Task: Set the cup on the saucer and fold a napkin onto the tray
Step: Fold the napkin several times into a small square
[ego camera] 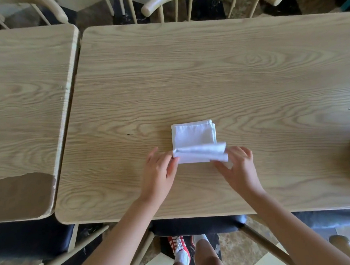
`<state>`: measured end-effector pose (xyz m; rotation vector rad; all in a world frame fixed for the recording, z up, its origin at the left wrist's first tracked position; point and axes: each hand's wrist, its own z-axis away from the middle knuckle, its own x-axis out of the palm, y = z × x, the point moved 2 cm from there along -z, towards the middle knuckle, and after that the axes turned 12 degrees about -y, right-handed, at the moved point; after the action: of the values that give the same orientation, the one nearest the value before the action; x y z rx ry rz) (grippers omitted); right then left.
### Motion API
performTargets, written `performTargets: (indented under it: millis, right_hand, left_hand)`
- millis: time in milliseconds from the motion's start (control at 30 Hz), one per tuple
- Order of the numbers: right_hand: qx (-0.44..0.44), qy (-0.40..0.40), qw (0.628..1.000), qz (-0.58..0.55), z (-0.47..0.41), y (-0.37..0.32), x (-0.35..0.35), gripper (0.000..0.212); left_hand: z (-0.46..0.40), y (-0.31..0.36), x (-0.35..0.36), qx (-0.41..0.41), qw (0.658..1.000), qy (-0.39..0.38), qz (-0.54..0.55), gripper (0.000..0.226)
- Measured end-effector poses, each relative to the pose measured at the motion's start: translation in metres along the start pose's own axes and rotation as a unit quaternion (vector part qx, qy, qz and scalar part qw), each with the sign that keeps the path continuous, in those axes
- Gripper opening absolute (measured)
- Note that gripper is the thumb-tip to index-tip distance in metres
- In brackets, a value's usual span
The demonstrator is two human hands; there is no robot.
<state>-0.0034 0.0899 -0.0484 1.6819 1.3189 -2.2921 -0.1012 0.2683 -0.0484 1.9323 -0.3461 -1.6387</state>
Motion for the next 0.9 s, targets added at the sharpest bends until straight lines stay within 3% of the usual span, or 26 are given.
performTargets:
  millis: [100, 200, 400, 500, 600, 733, 900]
  right_hand:
    - [0.105, 0.033, 0.992, -0.065, -0.015, -0.008, 0.003, 0.028]
    - [0.15, 0.051, 0.984, -0.077, -0.022, -0.014, 0.009, 0.029]
    - [0.189, 0.081, 0.978, -0.042, -0.023, -0.015, 0.012, 0.02]
    - [0.114, 0.057, 0.988, 0.087, -0.032, -0.018, 0.012, 0.052]
    - [-0.028, -0.053, 0.97, 0.234, -0.043, -0.022, 0.016, 0.056]
    - [-0.035, -0.138, 0.959, 0.244, -0.052, -0.012, 0.024, 0.058]
    - [-0.037, -0.146, 0.958, 0.245, -0.055, -0.007, 0.028, 0.062]
  left_hand:
    - [-0.012, 0.002, 0.003, -0.092, 0.994, 0.023, 0.052, 0.018]
    - [-0.019, 0.005, 0.009, -0.132, 0.99, 0.04, 0.041, 0.005]
    - [-0.024, 0.003, 0.018, -0.178, 0.983, 0.047, -0.016, 0.026]
    - [-0.028, 0.0, 0.022, -0.122, 0.985, 0.019, -0.117, 0.056]
    - [-0.037, -0.001, 0.027, -0.032, 0.986, -0.063, -0.154, 0.07]
    - [-0.045, -0.007, 0.032, -0.009, 0.975, -0.155, -0.158, 0.061]
    - [-0.049, -0.013, 0.029, 0.027, 0.959, -0.201, -0.201, 0.067]
